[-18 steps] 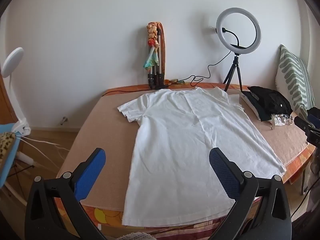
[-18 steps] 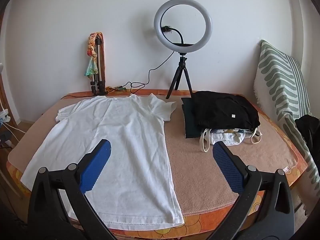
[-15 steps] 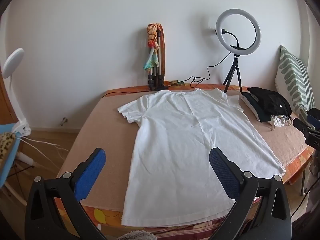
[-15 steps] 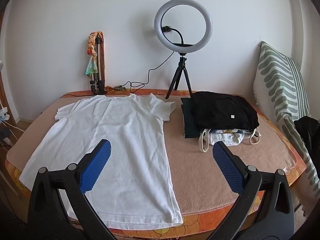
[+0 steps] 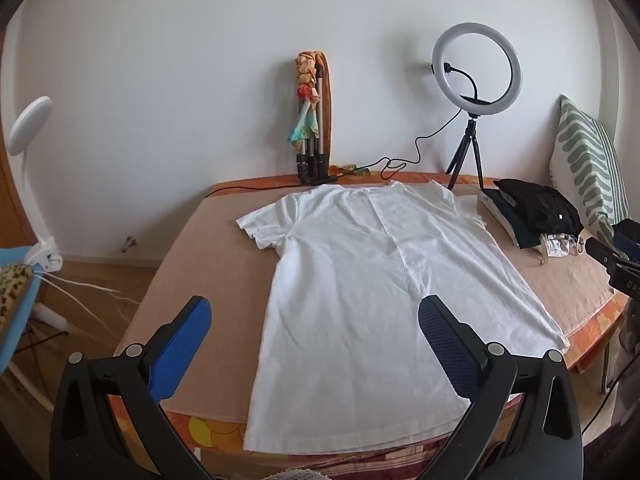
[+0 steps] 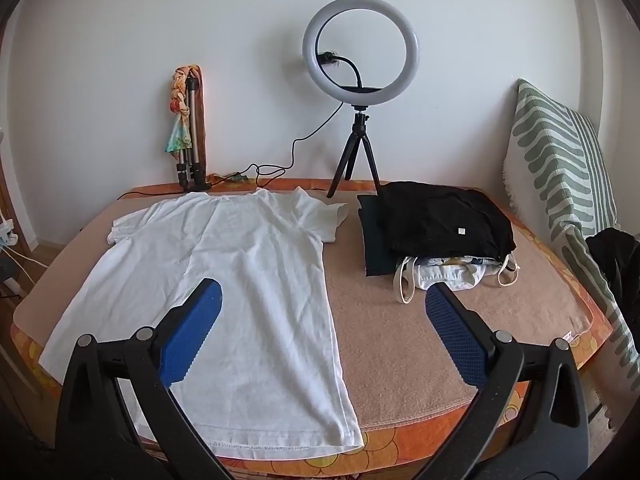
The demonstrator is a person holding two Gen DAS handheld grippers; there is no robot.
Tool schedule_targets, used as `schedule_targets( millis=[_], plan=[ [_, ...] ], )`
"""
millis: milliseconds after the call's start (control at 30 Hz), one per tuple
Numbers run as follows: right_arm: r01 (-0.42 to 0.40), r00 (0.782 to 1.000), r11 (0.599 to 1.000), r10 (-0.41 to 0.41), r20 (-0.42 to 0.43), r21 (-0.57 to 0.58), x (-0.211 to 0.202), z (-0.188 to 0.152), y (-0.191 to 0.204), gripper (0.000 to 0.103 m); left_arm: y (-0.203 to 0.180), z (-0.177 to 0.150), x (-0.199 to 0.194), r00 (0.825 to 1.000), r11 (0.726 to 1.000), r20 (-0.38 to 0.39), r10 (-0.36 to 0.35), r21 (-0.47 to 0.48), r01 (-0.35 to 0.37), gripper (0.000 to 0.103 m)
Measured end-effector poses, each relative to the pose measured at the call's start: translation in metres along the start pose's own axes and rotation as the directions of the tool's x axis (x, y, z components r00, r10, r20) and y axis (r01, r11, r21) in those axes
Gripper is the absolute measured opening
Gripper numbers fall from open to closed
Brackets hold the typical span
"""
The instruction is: Fold small clothes
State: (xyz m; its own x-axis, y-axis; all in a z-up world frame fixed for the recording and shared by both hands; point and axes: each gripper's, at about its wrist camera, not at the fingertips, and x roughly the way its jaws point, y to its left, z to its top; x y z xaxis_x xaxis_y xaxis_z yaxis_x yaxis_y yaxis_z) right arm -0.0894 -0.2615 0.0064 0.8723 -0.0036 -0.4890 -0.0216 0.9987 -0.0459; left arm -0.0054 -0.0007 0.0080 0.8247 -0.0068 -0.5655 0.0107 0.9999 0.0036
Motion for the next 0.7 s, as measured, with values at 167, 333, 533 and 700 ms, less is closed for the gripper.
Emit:
schedule_targets(
  millis=[167,333,533,700],
  plan=[
    [0.004,1.0,1.0,-0.004,0.004,-0.006,-0.0025,0.0013,-0.0009,0.103,0.0006,0.0024,-0.0043,1.0,1.0,0.004,-0.009,-0.009,0.009,0.103],
    [0.012,1.0,1.0,-0.012,0.003,-0.01,-0.0021,0.0021,0.0015,0.103,0.002,0.0027,-0.0056,1.0,1.0,0.013,-0.003,-0.011,0.004,0.103],
    [0.008,1.0,1.0,-0.008,0.0,-0.007,-0.0016,0.002,0.0001,0.103,0.0001,0.0027,-0.0084,1.0,1.0,0.027,0.006,-0.008,-0.006,0.103],
    [0.004,1.0,1.0,-0.004,-0.002,0.002,-0.002,0.0026,0.0004,0.103,0.0004,0.0029,-0.0092,1.0,1.0,0.029,0.002,-0.011,-0.002,0.103]
  ],
)
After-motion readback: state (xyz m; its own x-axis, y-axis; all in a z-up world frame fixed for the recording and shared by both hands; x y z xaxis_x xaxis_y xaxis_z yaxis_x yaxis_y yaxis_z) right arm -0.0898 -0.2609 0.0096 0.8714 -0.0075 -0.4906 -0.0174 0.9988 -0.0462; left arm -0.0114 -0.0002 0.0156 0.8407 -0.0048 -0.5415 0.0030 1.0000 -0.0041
